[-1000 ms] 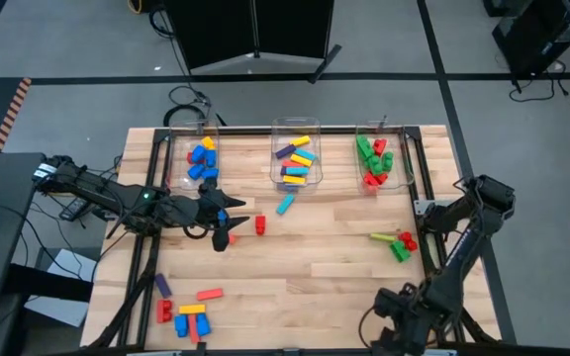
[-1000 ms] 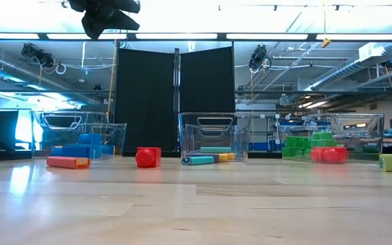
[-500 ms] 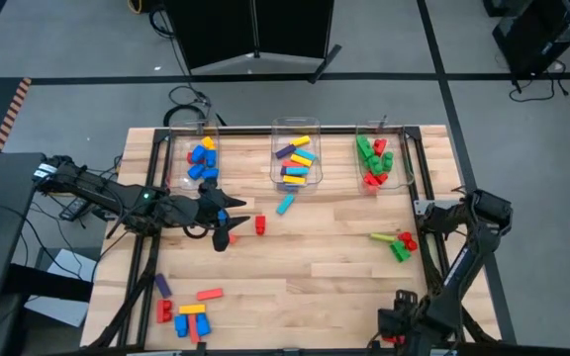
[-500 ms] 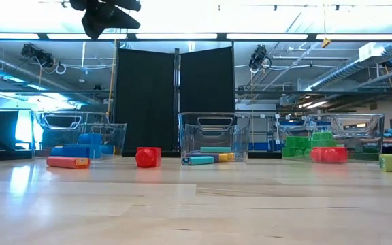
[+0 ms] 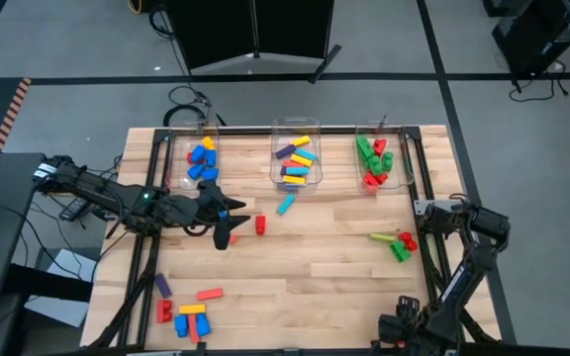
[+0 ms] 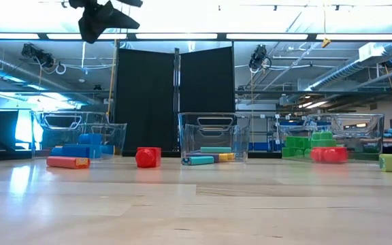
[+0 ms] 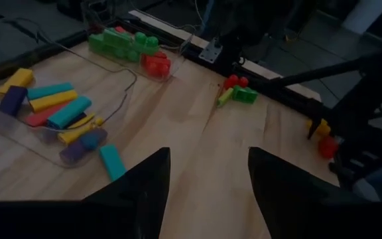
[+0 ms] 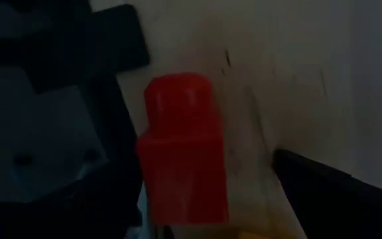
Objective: Sort blocks by size
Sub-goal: Put the red 1 stud game piece into the left transparent bin
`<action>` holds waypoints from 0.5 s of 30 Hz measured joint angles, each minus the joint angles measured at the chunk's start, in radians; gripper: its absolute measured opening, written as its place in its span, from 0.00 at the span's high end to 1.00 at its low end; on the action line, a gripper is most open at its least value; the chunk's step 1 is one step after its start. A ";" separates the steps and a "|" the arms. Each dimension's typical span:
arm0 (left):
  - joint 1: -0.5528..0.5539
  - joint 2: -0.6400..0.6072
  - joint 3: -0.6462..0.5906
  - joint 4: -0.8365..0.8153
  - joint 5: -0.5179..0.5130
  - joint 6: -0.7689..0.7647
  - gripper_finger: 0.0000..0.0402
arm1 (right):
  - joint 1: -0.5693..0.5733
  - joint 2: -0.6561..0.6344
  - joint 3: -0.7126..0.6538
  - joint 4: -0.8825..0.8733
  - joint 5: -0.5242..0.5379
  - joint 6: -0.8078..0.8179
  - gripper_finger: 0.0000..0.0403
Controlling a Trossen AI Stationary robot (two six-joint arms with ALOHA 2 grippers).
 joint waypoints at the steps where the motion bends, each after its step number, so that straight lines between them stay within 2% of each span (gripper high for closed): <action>1: 0.000 0.000 0.000 0.000 0.006 0.000 0.47 | 0.000 0.001 -0.001 0.000 0.013 0.005 0.13; 4: 0.000 0.000 0.000 -0.008 0.012 0.004 0.47 | 0.006 -0.002 -0.002 -0.005 0.077 0.003 0.16; 6: 0.000 0.000 0.000 -0.009 0.012 0.004 0.47 | 0.006 -0.004 -0.003 -0.011 0.087 -0.003 0.22; 9: 0.000 0.000 0.000 -0.008 0.012 0.005 0.47 | 0.006 -0.004 -0.005 -0.022 0.093 -0.022 0.37; 13: 0.000 0.000 0.000 -0.008 0.012 0.002 0.47 | 0.006 -0.003 -0.005 -0.039 0.102 -0.028 0.63; 14: 0.000 0.000 0.000 -0.008 0.013 0.003 0.47 | 0.006 -0.003 -0.005 -0.042 0.104 -0.029 0.67; 15: 0.000 0.000 0.000 -0.008 0.013 0.004 0.47 | 0.006 -0.004 -0.004 -0.046 0.105 -0.029 0.66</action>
